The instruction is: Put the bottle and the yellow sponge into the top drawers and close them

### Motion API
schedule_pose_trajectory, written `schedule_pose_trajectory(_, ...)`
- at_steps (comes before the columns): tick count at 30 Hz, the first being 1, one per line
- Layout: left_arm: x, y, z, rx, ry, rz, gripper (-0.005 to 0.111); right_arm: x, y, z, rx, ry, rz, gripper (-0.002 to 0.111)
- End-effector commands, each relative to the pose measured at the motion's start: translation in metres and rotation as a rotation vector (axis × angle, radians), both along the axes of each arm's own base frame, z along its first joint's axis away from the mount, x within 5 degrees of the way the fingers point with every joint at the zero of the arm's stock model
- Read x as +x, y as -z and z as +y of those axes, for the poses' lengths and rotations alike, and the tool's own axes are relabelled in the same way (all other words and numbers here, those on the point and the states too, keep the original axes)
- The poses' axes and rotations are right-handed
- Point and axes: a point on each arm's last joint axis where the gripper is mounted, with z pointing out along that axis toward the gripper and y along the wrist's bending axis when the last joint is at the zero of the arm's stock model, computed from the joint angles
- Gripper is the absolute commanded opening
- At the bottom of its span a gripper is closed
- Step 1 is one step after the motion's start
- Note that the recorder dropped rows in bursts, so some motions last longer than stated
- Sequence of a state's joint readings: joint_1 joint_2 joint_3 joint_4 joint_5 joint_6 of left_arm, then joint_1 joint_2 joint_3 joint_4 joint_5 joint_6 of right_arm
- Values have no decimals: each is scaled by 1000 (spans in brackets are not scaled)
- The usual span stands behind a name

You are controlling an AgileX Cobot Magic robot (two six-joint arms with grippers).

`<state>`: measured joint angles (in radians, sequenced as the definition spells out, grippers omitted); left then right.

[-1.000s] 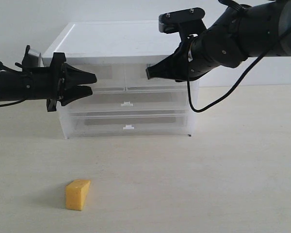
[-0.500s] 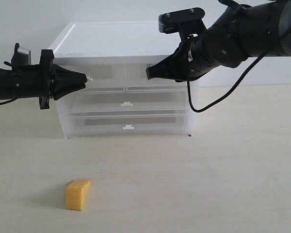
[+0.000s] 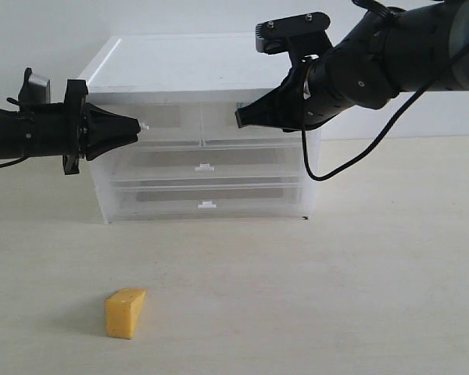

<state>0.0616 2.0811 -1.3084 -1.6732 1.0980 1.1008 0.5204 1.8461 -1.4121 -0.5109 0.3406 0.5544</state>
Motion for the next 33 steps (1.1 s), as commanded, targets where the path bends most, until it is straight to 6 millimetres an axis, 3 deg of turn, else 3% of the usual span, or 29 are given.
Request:
schedule_pose_trajectory(1, 11, -5, 8, -15, -93, -22, 18, 5, -4, -2, 0, -23, -48, 0)
schedule_pose_trajectory(8, 12, -6, 7, -15, -91, -28, 15, 5, -4, -2, 0, -23, -48, 0)
schedule_pose_trajectory(12, 12, -6, 7, -21, -96, -15, 4, 5, -4, -2, 0, -23, -48, 0)
schedule_pose_trajectory(33, 2, -11, 1, -94, -4, -23, 4, 5, -5, -1, 4, -26, -52, 0)
